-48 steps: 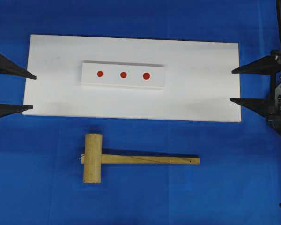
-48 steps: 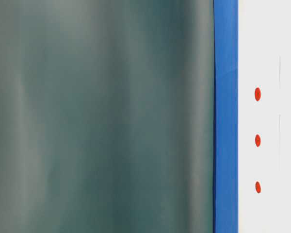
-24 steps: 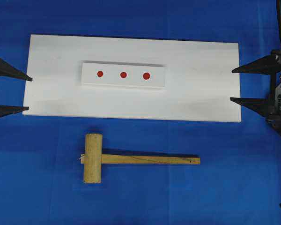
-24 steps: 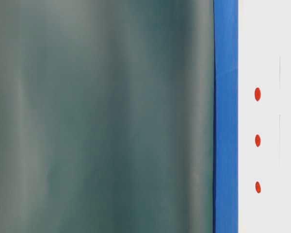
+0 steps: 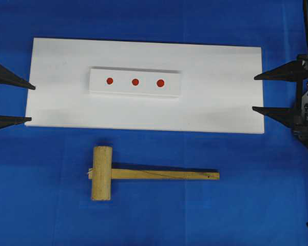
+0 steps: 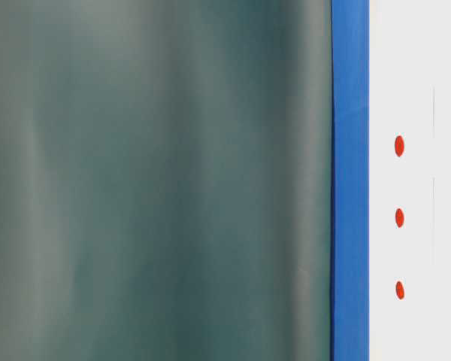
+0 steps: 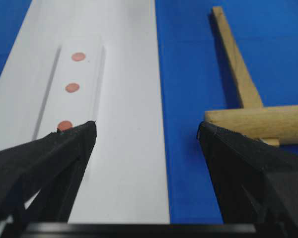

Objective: Hit the mark with a hammer.

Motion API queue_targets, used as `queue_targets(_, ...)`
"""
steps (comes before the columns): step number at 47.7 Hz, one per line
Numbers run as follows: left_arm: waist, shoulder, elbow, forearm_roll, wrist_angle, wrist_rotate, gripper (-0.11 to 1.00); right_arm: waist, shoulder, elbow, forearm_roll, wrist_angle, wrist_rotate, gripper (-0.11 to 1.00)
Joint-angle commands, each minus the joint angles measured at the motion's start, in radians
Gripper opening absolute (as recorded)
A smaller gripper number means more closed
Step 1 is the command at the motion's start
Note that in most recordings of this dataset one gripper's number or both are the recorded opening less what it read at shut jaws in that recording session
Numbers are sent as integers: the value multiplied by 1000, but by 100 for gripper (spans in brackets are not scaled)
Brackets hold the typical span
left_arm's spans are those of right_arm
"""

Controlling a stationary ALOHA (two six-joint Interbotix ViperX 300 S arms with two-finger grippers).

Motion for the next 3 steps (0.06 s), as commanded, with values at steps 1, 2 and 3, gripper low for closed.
queue_targets(1, -5, 6, -11, -2, -6, -2, 81, -2, 9, -11, 2, -5, 2, 75)
queue_targets(2, -5, 6, -9, -2, -6, -2, 81, -2, 9, -11, 2, -5, 2, 75)
queue_targets(3, -5, 5, -9, 0, -6, -2, 81, -2, 8, -11, 2, -5, 2, 75)
